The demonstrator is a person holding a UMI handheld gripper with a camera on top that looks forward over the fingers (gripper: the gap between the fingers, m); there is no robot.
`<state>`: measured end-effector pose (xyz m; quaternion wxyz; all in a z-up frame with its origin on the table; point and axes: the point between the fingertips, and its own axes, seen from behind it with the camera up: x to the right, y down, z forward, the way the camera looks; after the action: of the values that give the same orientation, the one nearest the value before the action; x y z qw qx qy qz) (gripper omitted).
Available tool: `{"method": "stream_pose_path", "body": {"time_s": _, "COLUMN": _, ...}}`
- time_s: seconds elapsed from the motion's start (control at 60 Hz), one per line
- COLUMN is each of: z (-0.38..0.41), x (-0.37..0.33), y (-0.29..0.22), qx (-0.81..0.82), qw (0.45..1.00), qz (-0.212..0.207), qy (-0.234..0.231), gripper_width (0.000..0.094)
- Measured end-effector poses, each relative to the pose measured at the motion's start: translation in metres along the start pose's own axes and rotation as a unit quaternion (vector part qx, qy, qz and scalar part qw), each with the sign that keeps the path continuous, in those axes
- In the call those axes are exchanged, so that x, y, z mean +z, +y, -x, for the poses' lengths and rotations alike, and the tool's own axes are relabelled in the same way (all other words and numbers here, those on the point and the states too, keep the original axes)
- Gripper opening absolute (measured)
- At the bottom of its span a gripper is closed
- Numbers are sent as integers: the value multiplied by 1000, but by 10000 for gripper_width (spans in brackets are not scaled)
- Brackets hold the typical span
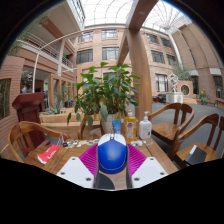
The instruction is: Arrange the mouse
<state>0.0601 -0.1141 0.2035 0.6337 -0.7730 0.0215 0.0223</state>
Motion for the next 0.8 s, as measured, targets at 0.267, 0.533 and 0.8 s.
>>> {"method": "stream_pose_path", "body": {"time_s": 0.267, "z": 92, "x": 28, "y": 182, "qx": -14, "qw": 985, "qz": 168, "qy": -45, "gripper_width": 406}}
{"method": "stream_pose_path", "body": {"time_s": 0.533, "z": 104, "x": 16, "y": 206, "qx": -26, "qw": 978, "qz": 203, "qy": -47, "gripper_width": 652}}
{"method": "stream_pose_path", "body": {"time_s": 0.8, "z": 119, "x": -60, "y": 137, "qx": -52, "qw": 986, "qz": 158, "qy": -31, "gripper_width": 855}}
